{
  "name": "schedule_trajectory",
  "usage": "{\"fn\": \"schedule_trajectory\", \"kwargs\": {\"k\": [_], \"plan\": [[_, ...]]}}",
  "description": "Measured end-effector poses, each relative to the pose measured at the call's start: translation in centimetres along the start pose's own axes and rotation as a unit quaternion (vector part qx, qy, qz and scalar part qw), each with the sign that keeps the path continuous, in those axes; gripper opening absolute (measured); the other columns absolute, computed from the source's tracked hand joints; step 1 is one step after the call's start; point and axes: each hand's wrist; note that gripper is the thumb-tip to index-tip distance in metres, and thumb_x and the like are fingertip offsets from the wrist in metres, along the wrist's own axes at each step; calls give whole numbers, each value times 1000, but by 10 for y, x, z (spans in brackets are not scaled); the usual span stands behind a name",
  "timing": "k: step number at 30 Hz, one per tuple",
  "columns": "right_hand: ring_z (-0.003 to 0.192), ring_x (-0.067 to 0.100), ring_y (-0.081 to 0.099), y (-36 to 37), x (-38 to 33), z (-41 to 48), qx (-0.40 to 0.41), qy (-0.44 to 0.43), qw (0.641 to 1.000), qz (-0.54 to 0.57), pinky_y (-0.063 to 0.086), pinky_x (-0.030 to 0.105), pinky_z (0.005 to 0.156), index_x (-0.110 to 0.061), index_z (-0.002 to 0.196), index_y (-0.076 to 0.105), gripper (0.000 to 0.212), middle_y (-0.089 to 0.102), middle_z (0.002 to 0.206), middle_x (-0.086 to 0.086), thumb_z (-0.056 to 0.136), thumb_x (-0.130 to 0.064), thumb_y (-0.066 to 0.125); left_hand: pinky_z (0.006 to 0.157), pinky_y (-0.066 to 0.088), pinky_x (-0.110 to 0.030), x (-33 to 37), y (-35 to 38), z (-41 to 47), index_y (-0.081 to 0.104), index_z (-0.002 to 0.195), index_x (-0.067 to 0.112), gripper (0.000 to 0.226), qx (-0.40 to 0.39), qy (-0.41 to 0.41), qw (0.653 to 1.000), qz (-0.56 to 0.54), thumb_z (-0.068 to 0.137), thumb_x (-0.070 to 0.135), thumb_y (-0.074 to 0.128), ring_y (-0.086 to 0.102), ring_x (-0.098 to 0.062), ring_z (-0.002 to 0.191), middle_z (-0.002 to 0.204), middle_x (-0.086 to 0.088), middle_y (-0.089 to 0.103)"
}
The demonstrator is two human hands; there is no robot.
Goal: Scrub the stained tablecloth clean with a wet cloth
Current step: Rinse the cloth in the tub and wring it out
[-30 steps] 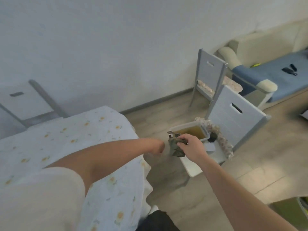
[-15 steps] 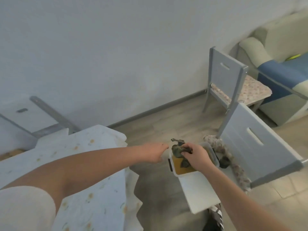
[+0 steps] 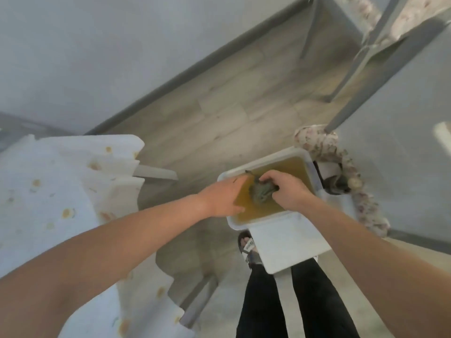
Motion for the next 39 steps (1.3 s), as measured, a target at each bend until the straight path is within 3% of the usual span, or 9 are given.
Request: {"fn": "schedule_trajectory", "kwargs": {"k": [5,9,12,15,18,22,26,33,39], "plan": [[116,17,58,21,47,60,-49,5,998,45,49,34,99,-23,131,55,56,63,121,-1,84,6,59,99,52,-39,-14,54,86,32,153,13,93,5,-29,991,-133,81,41,83,61,-25,118,139,-7,59],[105,24,63,29,71,76,20,79,995,-53,54,41,90,-25,135,51,52,65,115,-1,87,-18,69,81,54,-37,-19,79,115,65,115,18,31,6,-69,992,-106,91,37,71,66,-26,102,110,-1,71],[96,29,64,34,85,80,40,144,977,-149,57,41,80,-18,114,62,26,67,100,4,89,-22,65,60,39,-30,-18,90,123,60,89,22,12,19,-115,987,-111,95,31,64,60,-23,86,87,4,61],[83,28,62,40,91,84,32,170,969,-174,57,41,75,-16,97,62,10,63,86,5,91,-24,60,67,41,-31,-14,104,134,59,100,16,8,37,-165,953,-250,98,24,59,58,-24,86,93,-3,62],[86,30,62,41,95,91,67,177,972,-138,54,38,74,-14,97,64,13,66,91,8,95,-21,54,74,45,-31,-14,115,147,60,119,10,20,89,-231,864,-438,103,22,55,63,-27,93,102,-9,65],[83,30,61,41,98,94,112,167,979,-46,55,42,75,-11,88,66,19,64,83,9,95,-16,49,101,54,-42,-18,121,150,64,133,11,48,105,-267,801,-525,101,46,59,67,-26,111,123,-8,70],[83,25,58,37,102,93,134,176,975,20,48,36,71,-14,99,63,18,61,85,4,100,-22,47,108,50,-40,-25,116,145,64,137,10,58,58,-236,809,-535,97,52,64,66,-24,117,130,-7,69],[86,21,59,31,105,93,53,179,981,60,48,35,76,-13,105,67,28,63,91,2,100,-38,55,95,42,-30,-28,114,149,61,135,10,37,141,-265,823,-482,110,32,44,59,-28,117,127,-10,65],[108,26,59,32,107,91,61,147,987,20,47,33,87,-17,114,67,32,64,109,2,87,-1,60,93,52,-34,-31,119,146,57,134,11,48,80,-244,832,-492,94,29,76,61,-21,109,123,-3,65]]}}
Point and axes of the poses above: each hand's wrist, its own z-axis towards the middle knuckle, its own y-axis out of the palm, x = y × z
